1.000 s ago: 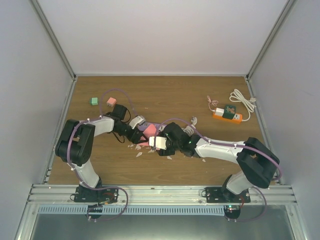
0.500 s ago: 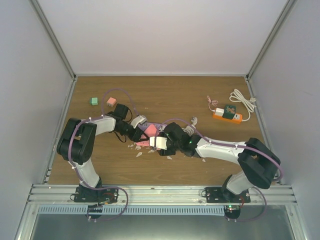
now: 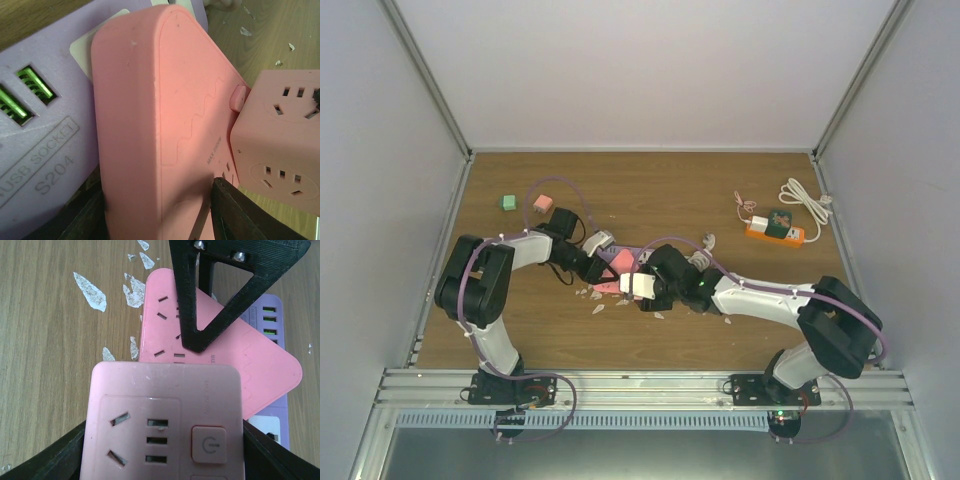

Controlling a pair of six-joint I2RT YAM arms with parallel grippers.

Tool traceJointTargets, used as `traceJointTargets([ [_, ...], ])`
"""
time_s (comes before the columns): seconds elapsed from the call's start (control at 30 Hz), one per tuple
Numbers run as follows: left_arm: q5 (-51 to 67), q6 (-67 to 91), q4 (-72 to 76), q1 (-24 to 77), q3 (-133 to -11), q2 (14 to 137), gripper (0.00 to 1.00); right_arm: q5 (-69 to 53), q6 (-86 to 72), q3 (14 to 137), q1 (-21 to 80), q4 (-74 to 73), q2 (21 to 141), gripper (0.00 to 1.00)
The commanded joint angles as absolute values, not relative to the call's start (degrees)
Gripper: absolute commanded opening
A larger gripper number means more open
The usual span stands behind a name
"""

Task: Pull the plug off the socket

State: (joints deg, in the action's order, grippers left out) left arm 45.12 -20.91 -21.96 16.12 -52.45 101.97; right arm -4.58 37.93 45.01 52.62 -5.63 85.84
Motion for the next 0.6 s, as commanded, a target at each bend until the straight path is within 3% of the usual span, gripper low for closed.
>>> traceJointTargets([
  [0.0, 31.1, -22.5, -18.8, 16.5, -52.4, 105.2, 0.41, -10.5, 36.4, 48.2, 53.3, -6.5, 82.0, 0.32],
  [0.57, 28.1, -22.3, -19.1, 16.5, -52.8, 106.4, 0.38, -8.1, 40.3, 47.7, 53.4, -5.1, 80.0, 0.23],
])
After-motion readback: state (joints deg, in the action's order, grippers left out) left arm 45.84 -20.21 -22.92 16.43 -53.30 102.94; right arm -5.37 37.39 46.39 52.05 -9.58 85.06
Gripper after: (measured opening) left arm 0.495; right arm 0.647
